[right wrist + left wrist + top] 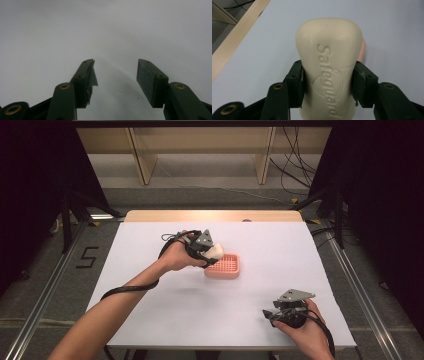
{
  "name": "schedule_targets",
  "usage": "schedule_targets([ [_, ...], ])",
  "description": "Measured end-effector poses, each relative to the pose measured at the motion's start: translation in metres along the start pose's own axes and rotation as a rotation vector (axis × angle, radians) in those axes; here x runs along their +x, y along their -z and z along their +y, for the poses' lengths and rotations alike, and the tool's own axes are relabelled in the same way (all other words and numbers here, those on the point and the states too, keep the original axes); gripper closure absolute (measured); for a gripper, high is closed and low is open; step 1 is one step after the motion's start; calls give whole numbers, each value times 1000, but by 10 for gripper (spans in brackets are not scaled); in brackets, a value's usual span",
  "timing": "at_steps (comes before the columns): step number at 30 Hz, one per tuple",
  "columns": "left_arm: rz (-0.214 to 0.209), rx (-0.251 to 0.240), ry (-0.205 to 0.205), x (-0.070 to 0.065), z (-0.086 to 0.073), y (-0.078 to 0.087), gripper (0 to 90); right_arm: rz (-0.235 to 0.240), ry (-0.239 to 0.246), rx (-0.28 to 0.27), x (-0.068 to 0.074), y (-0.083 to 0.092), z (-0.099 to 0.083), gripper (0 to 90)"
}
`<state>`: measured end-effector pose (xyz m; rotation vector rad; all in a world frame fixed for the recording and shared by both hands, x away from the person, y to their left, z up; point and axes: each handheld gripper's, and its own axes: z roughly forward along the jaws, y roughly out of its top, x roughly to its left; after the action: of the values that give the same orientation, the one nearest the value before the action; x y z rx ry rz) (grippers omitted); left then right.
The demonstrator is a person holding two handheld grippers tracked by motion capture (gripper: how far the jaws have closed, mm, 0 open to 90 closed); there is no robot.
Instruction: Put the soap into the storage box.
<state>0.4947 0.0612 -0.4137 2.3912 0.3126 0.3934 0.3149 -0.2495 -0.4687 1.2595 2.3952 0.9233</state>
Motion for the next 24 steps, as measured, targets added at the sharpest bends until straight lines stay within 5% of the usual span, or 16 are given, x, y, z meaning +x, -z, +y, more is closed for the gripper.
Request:
schedule_targets([
  [2, 1, -16, 28, -2, 0, -2, 494, -1, -3, -3, 0, 0, 0, 483],
  [9, -6, 4, -3, 0, 1, -4, 494, 1, -5, -4, 0, 1, 0, 483],
  [24, -13, -2, 10, 0, 2, -10, 494, 4, -8, -6, 1, 0, 0, 483],
])
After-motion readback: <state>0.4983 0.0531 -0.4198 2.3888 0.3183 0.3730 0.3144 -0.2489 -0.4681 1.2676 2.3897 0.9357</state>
